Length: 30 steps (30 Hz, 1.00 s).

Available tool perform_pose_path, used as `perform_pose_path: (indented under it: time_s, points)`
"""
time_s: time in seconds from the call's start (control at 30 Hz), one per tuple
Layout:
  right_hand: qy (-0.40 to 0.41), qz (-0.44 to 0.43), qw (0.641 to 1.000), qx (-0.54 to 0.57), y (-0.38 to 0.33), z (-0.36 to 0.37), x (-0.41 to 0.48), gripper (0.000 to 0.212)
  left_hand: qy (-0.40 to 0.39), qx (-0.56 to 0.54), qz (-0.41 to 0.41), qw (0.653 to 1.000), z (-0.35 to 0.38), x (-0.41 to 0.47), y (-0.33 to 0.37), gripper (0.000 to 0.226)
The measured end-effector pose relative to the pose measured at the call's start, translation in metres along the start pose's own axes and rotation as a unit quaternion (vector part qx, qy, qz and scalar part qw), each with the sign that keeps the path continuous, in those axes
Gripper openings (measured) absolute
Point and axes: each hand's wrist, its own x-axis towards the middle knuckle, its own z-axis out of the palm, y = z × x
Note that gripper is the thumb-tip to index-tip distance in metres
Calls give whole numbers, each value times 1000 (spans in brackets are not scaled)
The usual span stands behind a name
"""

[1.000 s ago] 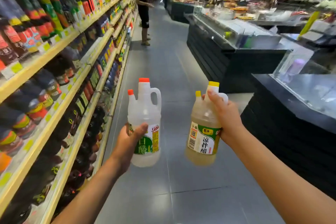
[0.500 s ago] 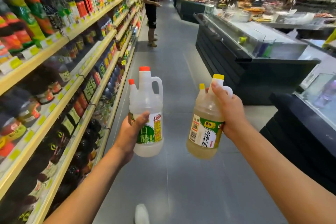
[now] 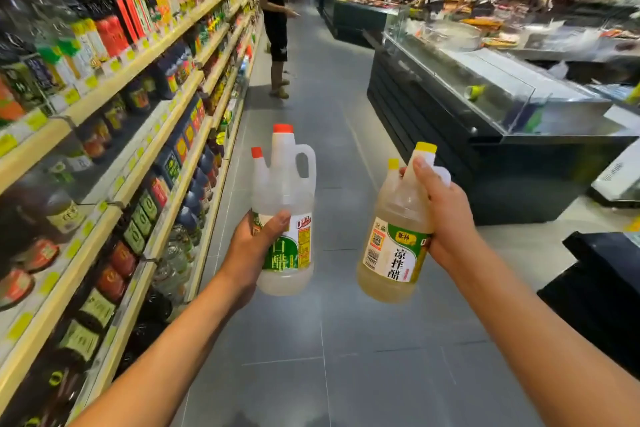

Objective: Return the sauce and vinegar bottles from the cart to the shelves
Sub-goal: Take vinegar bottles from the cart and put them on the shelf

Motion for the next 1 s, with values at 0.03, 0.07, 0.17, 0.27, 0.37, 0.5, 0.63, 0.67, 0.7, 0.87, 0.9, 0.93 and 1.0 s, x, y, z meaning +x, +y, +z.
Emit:
perform_pose_path:
  time_s: [0.03, 0.07, 0.17, 0.27, 0.37, 0.5, 0.63, 0.67, 0.7, 0.87, 0.9, 0.93, 1.0]
  points:
    - [2, -3, 1000, -2, -1, 6, 17, 32, 1, 0, -1, 1000, -1, 19, 1, 69]
    - [3, -5, 1000, -6, 0, 11, 35, 30, 0, 1, -1, 1000, -1, 39, 2, 69]
    - [6, -9, 1000, -13, 4, 25, 91, 33, -3, 0, -3, 1000, 1, 98, 3, 61]
    - [4, -10, 1000, -25, 10, 37, 154, 37, 12, -2, -4, 1000, 6, 159, 2, 54]
    - [-8, -12, 1000, -26, 12, 49, 221, 39, 29, 4, 3, 1000, 10, 220, 1, 49]
    - [-41, -5, 999, -24, 12, 71, 304, 33, 67, -5, 11, 998, 13, 289, 0, 45]
    - [-60, 8, 998, -31, 15, 102, 371, 30, 103, -5, 15, 995, 5, 346, 3, 57]
    - [-65, 13, 997, -27, 16, 110, 386, 30, 111, -6, 13, 994, 2, 359, 5, 71]
    - [-69, 18, 997, -24, 17, 117, 400, 31, 116, -6, 10, 993, -2, 372, 5, 85]
    - [-102, 22, 994, -22, 25, 161, 461, 35, 153, -21, 10, 988, -33, 432, 4, 102]
    - [-110, 20, 993, -24, 27, 172, 472, 38, 159, -18, 15, 987, -42, 443, 4, 100]
    - [-118, 19, 992, -27, 28, 184, 483, 40, 164, -9, 20, 986, -51, 455, 4, 96]
    - [-140, 16, 990, -29, 33, 209, 504, 35, 181, 0, 22, 983, -71, 477, 7, 88]
